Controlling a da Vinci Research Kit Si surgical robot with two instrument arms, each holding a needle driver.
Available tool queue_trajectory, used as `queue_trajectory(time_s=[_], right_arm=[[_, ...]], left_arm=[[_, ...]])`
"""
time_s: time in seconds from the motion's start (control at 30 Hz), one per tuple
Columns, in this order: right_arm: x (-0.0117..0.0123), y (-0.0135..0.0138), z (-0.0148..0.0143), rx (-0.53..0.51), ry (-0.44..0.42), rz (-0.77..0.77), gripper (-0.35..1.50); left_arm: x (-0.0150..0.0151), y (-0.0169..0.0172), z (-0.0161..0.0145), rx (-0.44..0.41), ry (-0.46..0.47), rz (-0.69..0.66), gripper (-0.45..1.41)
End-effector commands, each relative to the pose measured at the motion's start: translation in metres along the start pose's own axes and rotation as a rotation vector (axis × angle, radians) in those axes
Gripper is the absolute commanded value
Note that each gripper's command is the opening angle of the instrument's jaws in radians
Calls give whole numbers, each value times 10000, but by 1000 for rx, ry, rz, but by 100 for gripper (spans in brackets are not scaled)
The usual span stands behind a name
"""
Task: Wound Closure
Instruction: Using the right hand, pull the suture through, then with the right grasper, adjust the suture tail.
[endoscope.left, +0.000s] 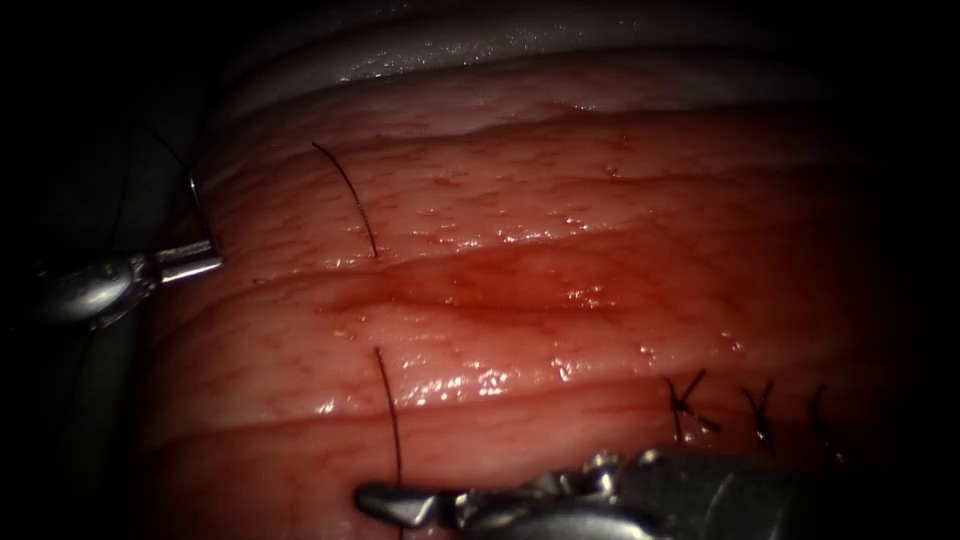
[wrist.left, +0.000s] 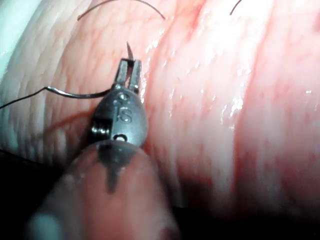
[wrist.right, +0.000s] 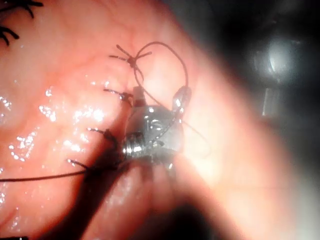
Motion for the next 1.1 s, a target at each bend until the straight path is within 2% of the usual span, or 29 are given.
queue_trajectory(time_s=[0.03, 0.27, 0.47, 0.5, 0.57, 0.63, 0.7, 0.87, 0.93, 1.1], right_arm=[[-17, 13, 1, -15, -15, -13, 148], [-52, 48, -21, -40, -83, -45, 148], [-65, 73, -36, -43, -134, -34, 148], [-67, 80, -37, -47, -145, 46, 146], [-73, 90, -36, -63, -163, 107, 146], [-82, 99, -34, -93, -185, 322, 146], [-92, 106, -29, -113, -211, 416, 148], [-120, 127, -20, -160, -265, 609, 135], [-134, 134, -14, -194, -276, 787, 133], [-167, 144, 7, -232, -302, 850, 140]], left_arm=[[-4, 1, 7, -2, 2, 0, -45], [-4, 0, 7, -2, 2, 0, -45], [-4, 0, 6, -2, 2, 0, -45], [-4, 0, 7, -2, 2, 0, -45], [-4, 0, 7, -2, 2, 0, -45], [-4, 1, 7, -2, 2, 0, -45], [-4, 1, 7, -1, 2, 0, -45], [-4, 0, 6, -2, 2, 0, -45], [-4, 0, 6, -2, 2, 0, -45], [-4, 0, 6, -2, 2, 0, -45]])
